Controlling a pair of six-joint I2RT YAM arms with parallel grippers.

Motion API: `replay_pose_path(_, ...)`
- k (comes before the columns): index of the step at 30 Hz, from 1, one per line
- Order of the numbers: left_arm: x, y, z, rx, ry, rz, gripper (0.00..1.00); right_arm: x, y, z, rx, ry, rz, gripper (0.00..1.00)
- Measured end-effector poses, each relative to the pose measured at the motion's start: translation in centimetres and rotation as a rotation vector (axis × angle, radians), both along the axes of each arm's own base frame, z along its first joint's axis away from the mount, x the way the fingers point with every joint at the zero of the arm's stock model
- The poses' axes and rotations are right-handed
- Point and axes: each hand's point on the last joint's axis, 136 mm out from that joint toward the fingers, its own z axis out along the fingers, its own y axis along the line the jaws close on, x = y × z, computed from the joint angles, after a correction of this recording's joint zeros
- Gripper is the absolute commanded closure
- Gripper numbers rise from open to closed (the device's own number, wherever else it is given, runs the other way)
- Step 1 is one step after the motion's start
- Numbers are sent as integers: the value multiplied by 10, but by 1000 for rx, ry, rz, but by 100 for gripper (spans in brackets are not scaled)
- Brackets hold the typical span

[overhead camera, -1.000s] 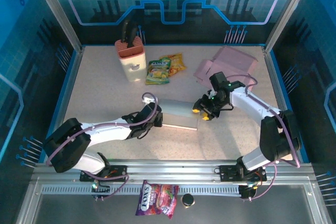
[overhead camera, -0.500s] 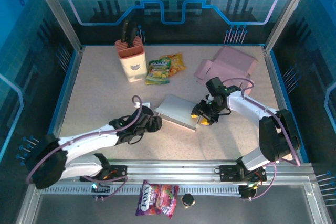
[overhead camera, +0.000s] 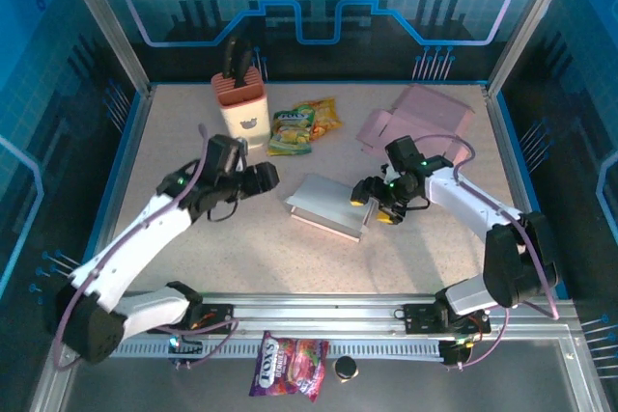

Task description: Fold the paper box

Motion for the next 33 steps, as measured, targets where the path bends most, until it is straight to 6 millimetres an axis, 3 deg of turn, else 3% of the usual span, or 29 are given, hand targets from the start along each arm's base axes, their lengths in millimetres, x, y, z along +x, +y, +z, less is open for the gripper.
replay_pose_path(4,35,-23,-15,42,102,-123,22,0,-1,-6,32,-9,-30,22)
replay_pose_path(9,61,-49,-60,50,226,-236,25,-3,-4,-17,58,4,-60,22)
replay_pose_path(14,57,-56,-107,47,348,-270,32,-5,-9,-31,73,23,-100,23)
replay_pose_path(18,53,-59,-117,24,359,-282,37,-3,-8,-36,89,25,-106,24)
replay_pose_path(25,45,-62,-134,-13,375,-278,54,3,-5,-46,94,34,-107,32)
replay_pose_path(33,36,-68,-147,-40,383,-274,60,0,-5,-57,95,56,-105,37)
